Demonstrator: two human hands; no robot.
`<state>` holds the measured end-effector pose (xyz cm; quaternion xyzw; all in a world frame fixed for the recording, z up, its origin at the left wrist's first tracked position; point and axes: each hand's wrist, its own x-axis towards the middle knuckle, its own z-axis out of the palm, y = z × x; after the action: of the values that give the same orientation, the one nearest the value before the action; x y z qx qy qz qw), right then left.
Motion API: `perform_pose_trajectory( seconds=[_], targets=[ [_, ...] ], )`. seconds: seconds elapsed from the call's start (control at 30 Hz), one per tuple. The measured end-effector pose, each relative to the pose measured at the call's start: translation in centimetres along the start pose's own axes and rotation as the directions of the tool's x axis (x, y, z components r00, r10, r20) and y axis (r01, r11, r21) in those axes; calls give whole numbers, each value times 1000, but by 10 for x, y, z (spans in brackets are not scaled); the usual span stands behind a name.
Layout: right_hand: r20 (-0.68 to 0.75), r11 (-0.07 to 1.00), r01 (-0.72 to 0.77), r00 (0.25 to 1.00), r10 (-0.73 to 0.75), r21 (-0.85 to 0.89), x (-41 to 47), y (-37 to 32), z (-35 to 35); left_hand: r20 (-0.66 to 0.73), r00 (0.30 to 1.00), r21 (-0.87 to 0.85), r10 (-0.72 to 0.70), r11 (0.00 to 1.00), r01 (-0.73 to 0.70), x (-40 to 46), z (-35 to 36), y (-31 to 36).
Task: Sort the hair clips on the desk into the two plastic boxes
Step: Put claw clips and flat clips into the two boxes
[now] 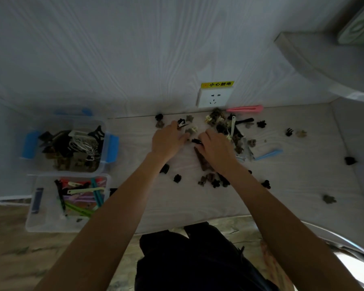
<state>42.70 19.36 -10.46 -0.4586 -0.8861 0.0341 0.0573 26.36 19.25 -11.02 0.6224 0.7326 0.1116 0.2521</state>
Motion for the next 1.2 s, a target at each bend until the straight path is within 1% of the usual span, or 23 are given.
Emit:
perform_pose_trajectory(
  seconds=[0.03, 0.1, 0.17, 0.2, 0.27, 0.4, 0.47, 0.53, 0.63, 0.7, 0.73, 0.77, 0.83, 0.9, 0.97, 1.0, 1.03, 1.07, 1.1, 1.13, 1.2],
  targets=[
    [-33, 999, -40, 999, 41, 13, -4, 3, -2, -1, 1000, -23, -9, 1000, 9, 1, -1, 0],
    [-20, 978, -162, 986, 166, 134, -8, 8, -14, 6, 999, -54, -35, 998, 35, 2, -3, -2],
    [82, 926, -304, 953, 293, 222, -10, 11, -20, 35, 998, -56, -44, 997, 46, 2, -3, -3],
    [124, 910, -339, 940, 318, 238, -11, 9, -22, 50, 998, -62, -44, 997, 47, 2, -2, -3],
    [173, 917, -336, 937, 303, 213, -11, -1, -22, 74, 996, -64, -48, 997, 53, 2, -2, -3],
    [318, 964, -266, 914, 253, -3, -8, -24, -11, 112, 992, -13, -54, 998, 56, -2, 2, -9],
    [358, 965, -249, 896, 263, -86, -7, -29, -11, 101, 993, 10, -60, 998, 59, -4, 5, -11],
    [382, 957, -264, 877, 290, -122, -8, -31, -10, 87, 994, 68, -61, 996, 55, -5, 6, -11],
    [369, 949, -299, 874, 316, -104, -9, -27, -7, 93, 992, 157, -90, 985, 75, -8, 0, -15],
    [338, 927, -375, 872, 355, -8, -8, -23, -5, 93, 989, 167, -119, 981, 103, -14, -8, -21],
    [323, 897, -436, 862, 391, 75, -8, -22, -4, 77, 989, 153, -128, 982, 115, -19, -12, -23],
    [308, 850, -494, 850, 428, 182, -7, -22, -6, 52, 991, 134, -125, 984, 117, -24, -17, -25],
    [286, 710, -563, 827, 485, 424, -6, -23, -10, -14, 998, 58, -63, 996, 63, -39, -25, -28],
    [307, 522, -581, 797, 521, 624, -8, -29, -19, -103, 994, -57, 44, 997, -50, -61, -34, -31],
    [370, 314, -601, 743, 558, 734, -13, -41, -28, -176, 976, -143, 130, 977, -156, -85, -47, -35],
    [426, 170, -610, 700, 574, 774, -15, -47, -32, -195, 968, -173, 158, 966, -193, -98, -55, -38],
    [497, -5, -601, 656, 569, 799, -17, -56, -36, -199, 965, -196, 170, 958, -209, -111, -64, -44],
    [573, -171, -585, 619, 537, 792, -19, -64, -39, -191, 965, -213, 179, 952, -219, -122, -73, -51],
    [632, -298, -565, 605, 485, 769, -22, -71, -41, -178, 966, -218, 189, 949, -226, -133, -80, -59],
    [666, -366, -556, 614, 424, 746, -25, -81, -43, -168, 966, -219, 195, 948, -230, -145, -89, -71],
    [682, -455, -528, 669, 297, 717, -29, -98, -46, -162, 968, -230, 194, 946, -229, -166, -104, -94]
  ],
)
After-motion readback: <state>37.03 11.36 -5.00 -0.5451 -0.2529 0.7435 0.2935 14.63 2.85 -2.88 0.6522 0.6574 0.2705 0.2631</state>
